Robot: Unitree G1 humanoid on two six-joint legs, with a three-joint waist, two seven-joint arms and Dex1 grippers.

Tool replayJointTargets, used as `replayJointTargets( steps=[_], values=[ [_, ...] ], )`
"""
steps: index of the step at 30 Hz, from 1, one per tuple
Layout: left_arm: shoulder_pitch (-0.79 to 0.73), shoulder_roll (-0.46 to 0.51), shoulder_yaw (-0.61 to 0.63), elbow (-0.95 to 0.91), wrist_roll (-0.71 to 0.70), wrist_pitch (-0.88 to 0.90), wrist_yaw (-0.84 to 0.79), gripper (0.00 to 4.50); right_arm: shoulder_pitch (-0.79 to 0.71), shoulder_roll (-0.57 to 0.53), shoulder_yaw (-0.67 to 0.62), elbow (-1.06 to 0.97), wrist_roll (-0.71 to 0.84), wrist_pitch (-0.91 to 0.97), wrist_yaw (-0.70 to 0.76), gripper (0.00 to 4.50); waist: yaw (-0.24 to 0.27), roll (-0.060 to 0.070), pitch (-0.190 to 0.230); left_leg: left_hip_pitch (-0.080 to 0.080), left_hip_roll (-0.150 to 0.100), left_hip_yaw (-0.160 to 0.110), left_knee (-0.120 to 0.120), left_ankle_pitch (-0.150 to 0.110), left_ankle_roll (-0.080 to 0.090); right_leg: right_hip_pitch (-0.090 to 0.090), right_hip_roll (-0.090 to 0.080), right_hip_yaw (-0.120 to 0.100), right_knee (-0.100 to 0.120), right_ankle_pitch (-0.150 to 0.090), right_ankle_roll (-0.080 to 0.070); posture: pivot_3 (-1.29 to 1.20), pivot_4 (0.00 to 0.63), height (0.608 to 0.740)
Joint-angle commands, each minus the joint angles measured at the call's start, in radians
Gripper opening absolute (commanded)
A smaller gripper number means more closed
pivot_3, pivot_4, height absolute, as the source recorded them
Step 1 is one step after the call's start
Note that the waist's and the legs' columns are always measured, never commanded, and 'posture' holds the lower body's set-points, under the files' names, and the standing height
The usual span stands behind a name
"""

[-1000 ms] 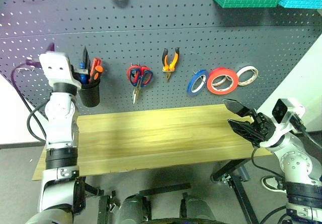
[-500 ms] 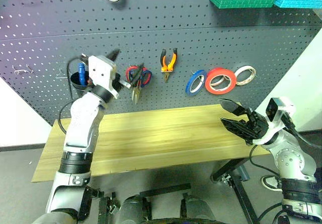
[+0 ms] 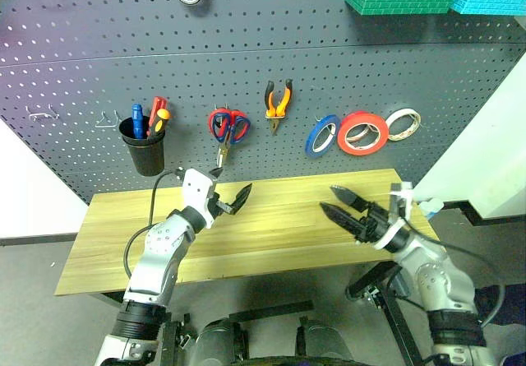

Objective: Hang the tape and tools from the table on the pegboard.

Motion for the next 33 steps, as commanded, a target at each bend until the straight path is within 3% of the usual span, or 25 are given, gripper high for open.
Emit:
replayJointTargets(
  steps=[1, 8, 19, 33],
  values=[
    [0.023, -0.007, 0.035, 0.010, 0.014, -0.041, 0.031, 4.49, 0.003, 0.040, 0.007, -0.030, -0.088, -0.079, -0.136, 4.50, -0.001, 0.001, -0.001, 0.000, 0.000, 0.000, 0.000, 0.000, 0.000, 0.000, 0.000, 0.000, 0.000, 0.000, 0.000, -0.09, 0.000, 0.740],
    [0.118, -0.023, 0.093, 0.045, 0.052, -0.117, 0.124, 4.49, 0.055, 0.120, -0.014, -0.086, -0.280, -0.141, -0.504, 4.50, 0.002, 0.002, -0.003, 0.000, 0.000, 0.000, 0.000, -0.001, -0.001, 0.000, 0.000, 0.000, 0.000, 0.000, 0.000, -0.08, 0.000, 0.740],
    [0.254, -0.072, 0.182, -0.043, 0.016, -0.075, 0.221, 4.49, 0.192, 0.134, 0.024, -0.205, -0.420, -0.132, -0.692, 4.50, 0.000, 0.004, -0.008, 0.000, 0.000, 0.000, 0.000, -0.003, -0.001, -0.001, -0.001, 0.000, 0.000, 0.000, 0.000, -0.07, 0.000, 0.740],
    [0.375, -0.093, 0.096, -0.096, 0.068, 0.002, 0.220, 4.49, 0.339, 0.116, 0.028, -0.393, -0.502, 0.017, -0.805, 4.50, 0.005, 0.005, -0.011, -0.001, -0.001, 0.000, -0.001, -0.004, 0.000, -0.001, -0.004, 0.000, -0.004, -0.003, -0.004, -0.06, 0.000, 0.740]
  ],
)
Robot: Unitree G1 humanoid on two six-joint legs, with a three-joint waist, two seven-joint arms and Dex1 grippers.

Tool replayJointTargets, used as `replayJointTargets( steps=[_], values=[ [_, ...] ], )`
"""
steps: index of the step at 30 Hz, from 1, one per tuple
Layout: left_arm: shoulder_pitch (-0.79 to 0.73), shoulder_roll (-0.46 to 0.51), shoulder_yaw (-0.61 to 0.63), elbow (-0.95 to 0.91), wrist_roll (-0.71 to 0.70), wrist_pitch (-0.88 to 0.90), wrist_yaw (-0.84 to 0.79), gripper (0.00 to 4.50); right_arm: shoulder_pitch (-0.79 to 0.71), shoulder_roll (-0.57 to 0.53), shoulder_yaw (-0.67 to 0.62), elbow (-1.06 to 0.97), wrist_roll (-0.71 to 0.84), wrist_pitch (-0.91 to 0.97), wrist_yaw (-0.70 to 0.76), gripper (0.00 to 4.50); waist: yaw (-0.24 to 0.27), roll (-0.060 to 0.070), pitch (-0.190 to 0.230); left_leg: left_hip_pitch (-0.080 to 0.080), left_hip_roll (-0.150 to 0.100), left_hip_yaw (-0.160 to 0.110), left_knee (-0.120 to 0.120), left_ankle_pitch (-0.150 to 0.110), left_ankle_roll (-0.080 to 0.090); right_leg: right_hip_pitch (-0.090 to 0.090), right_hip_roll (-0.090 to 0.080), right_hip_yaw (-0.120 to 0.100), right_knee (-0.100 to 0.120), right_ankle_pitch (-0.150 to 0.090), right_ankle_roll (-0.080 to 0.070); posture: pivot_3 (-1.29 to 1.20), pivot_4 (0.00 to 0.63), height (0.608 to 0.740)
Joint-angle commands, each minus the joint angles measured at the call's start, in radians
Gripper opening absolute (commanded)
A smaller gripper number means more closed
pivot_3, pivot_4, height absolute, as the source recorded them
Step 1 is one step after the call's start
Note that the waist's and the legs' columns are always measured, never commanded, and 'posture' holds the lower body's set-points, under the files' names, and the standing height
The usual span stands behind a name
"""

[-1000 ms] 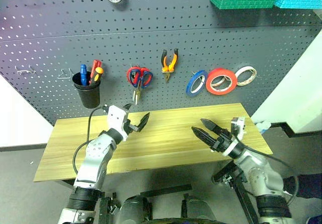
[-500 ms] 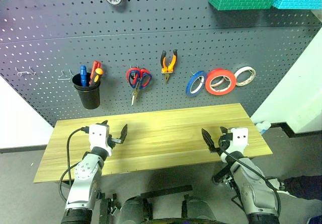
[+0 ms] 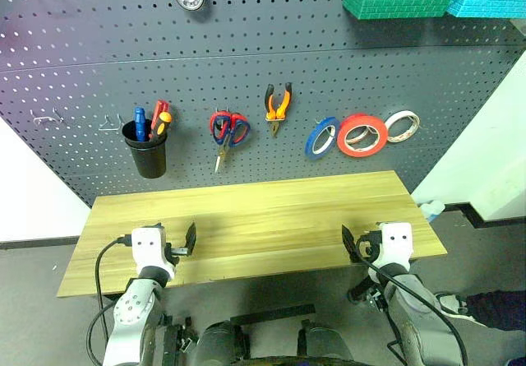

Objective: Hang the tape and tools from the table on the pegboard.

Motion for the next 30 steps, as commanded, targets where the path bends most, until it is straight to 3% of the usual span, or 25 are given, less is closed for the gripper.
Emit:
replayJointTargets(
  steps=[1, 10, 30],
  values=[
    [-0.004, 0.007, -0.031, -0.032, 0.016, 0.016, -0.017, 4.49, 0.020, -0.014, -0.020, -0.058, -0.025, 0.012, -0.023, 4.50, 0.000, 0.000, 0.000, 0.000, 0.000, 0.000, 0.000, 0.000, 0.000, 0.000, 0.000, 0.000, -0.001, 0.000, 0.000, -0.06, 0.000, 0.740],
    [-0.006, 0.030, -0.118, -0.012, 0.022, 0.056, -0.101, 4.49, -0.020, -0.005, 0.010, 0.006, -0.003, -0.031, 0.024, 4.50, -0.003, 0.001, -0.001, -0.001, 0.000, 0.000, -0.003, 0.000, 0.000, 0.000, 0.000, 0.000, -0.005, 0.000, 0.000, -0.07, 0.000, 0.740],
    [0.050, 0.058, -0.102, -0.072, 0.044, 0.053, -0.106, 4.49, 0.057, -0.019, -0.010, 0.048, -0.007, -0.157, 0.063, 4.50, -0.004, 0.001, -0.001, -0.001, -0.001, 0.002, -0.012, 0.000, 0.000, -0.001, -0.001, 0.000, -0.012, 0.000, 0.000, -0.10, 0.000, 0.740]
  ],
)
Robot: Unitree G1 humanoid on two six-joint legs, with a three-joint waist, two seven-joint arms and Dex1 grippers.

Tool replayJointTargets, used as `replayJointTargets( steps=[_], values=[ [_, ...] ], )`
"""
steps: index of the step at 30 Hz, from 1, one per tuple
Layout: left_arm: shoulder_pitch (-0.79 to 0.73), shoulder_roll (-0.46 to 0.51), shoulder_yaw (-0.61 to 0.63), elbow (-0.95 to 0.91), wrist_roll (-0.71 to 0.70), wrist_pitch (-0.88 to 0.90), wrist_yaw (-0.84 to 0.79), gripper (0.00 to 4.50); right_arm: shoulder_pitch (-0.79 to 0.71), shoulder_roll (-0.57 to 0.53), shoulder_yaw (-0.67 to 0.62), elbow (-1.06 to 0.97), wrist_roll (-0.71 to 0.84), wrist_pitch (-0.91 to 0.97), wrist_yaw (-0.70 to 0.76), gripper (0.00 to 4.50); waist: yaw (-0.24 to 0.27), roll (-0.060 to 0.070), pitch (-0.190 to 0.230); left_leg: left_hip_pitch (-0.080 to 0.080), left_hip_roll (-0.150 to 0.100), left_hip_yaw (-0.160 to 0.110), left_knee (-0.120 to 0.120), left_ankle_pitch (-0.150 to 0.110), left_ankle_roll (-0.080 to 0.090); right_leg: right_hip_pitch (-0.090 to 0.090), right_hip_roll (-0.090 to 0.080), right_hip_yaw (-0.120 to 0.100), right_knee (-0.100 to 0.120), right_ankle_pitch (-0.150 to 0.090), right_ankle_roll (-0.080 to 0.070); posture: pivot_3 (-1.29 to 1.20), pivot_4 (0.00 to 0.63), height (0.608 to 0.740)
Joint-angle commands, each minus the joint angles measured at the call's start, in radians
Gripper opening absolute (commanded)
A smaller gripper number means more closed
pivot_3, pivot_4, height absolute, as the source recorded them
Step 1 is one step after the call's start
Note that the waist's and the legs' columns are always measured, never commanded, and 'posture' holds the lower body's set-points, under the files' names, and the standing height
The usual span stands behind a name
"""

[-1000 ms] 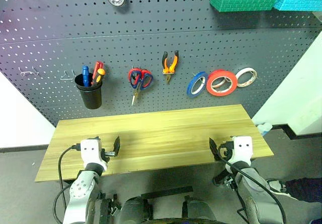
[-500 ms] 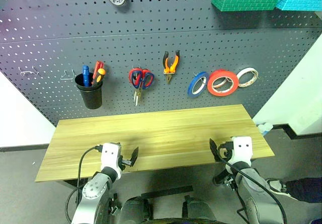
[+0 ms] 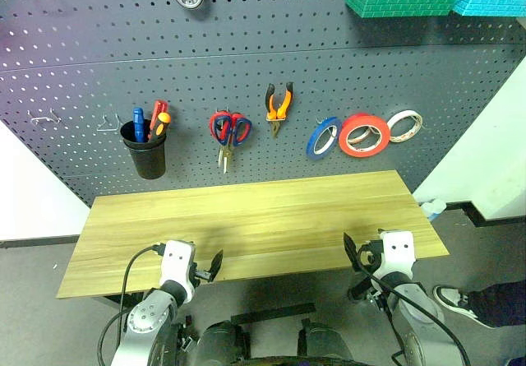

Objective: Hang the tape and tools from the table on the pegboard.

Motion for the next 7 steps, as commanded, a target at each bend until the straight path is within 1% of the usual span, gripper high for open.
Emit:
replayJointTargets(
  steps=[1, 4, 7],
  values=[
    [-0.007, -0.014, 0.022, -0.036, 0.017, -0.052, 0.044, 4.49, 0.001, -0.007, -0.023, -0.010, 0.005, -0.031, 0.000, 4.50, 0.000, 0.000, 0.000, 0.000, 0.000, 0.000, 0.000, 0.000, 0.000, 0.000, 0.000, 0.000, 0.000, 0.000, 0.000, -0.09, 0.000, 0.740],
    [-0.008, -0.031, 0.057, -0.034, 0.027, -0.078, 0.099, 4.49, -0.003, -0.011, -0.028, 0.006, 0.010, -0.045, 0.011, 4.50, 0.000, -0.001, 0.000, 0.000, 0.000, 0.000, 0.000, 0.000, 0.000, 0.000, 0.000, 0.000, 0.000, 0.000, 0.000, -0.09, 0.000, 0.740],
    [-0.014, -0.036, 0.075, -0.033, 0.025, -0.088, 0.120, 4.49, -0.011, -0.015, -0.024, 0.009, 0.004, -0.053, 0.017, 4.50, 0.000, -0.001, -0.001, 0.000, 0.000, 0.000, 0.000, 0.000, 0.000, 0.000, 0.000, 0.000, 0.000, 0.000, 0.000, -0.08, 0.000, 0.740]
  ],
)
